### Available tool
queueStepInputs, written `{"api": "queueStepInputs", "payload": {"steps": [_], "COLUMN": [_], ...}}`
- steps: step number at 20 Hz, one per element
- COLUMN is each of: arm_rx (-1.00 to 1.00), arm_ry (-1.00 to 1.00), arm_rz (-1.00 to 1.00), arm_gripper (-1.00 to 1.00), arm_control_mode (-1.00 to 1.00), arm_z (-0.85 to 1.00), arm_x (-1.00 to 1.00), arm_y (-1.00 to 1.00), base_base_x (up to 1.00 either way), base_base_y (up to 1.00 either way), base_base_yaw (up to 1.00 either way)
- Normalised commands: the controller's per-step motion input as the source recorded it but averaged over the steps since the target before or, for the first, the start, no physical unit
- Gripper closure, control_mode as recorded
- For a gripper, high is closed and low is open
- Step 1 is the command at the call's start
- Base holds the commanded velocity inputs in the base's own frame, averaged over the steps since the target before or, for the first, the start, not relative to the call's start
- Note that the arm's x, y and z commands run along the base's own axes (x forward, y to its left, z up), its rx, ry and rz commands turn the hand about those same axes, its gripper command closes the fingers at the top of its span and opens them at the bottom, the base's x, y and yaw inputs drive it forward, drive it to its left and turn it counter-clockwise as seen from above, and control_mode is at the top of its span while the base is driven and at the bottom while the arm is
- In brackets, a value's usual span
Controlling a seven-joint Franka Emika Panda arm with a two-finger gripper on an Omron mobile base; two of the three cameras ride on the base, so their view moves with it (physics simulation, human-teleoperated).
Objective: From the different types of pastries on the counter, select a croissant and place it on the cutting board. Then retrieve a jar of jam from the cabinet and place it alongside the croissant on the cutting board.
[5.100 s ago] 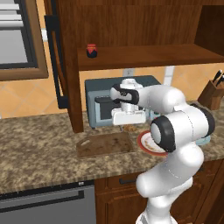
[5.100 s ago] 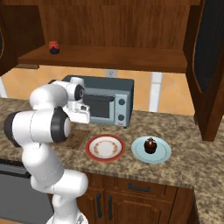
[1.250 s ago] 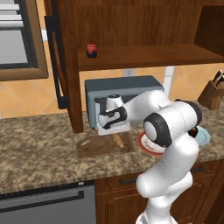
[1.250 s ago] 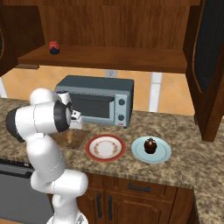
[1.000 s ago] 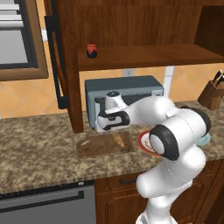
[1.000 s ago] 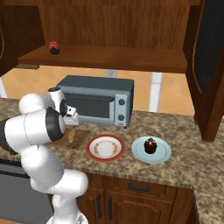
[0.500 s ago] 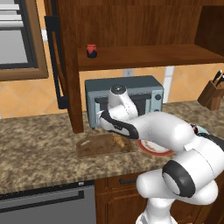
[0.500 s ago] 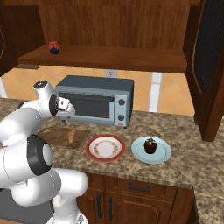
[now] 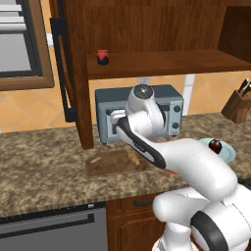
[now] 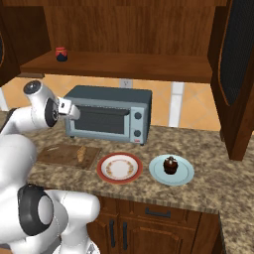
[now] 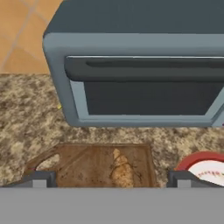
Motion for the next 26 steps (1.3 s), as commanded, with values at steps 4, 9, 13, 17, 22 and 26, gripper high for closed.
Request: {"api": "queueStepInputs", "payload": {"steps": [4,9,13,17,22,26], "arm_rx": [0.12,0.07,0.0,0.0,0.0,0.0], "arm_ry": [-0.08,-0.13,-0.26,-0.24,-0.21,-0.12], "arm_rz": [0.0,0.0,0.0,0.0,0.04,0.07], "arm_gripper": [-1.0,-1.0,-1.0,-1.0,-1.0,-1.0], "arm_control_mode": [-1.0,-1.0,-1.0,-1.0,-1.0,-1.0], "arm_z": [1.0,0.83,0.47,0.51,0.6,0.52], "arm_x": [-0.08,-0.05,0.0,0.0,0.0,0.0], "arm_y": [0.0,0.0,0.03,0.12,0.04,0.04], "base_base_x": [0.0,0.0,0.0,0.0,0.0,0.0], "base_base_y": [0.0,0.0,0.0,0.0,0.0,0.0], "base_base_yaw": [0.0,0.0,0.0,0.0,0.0,0.0]}}
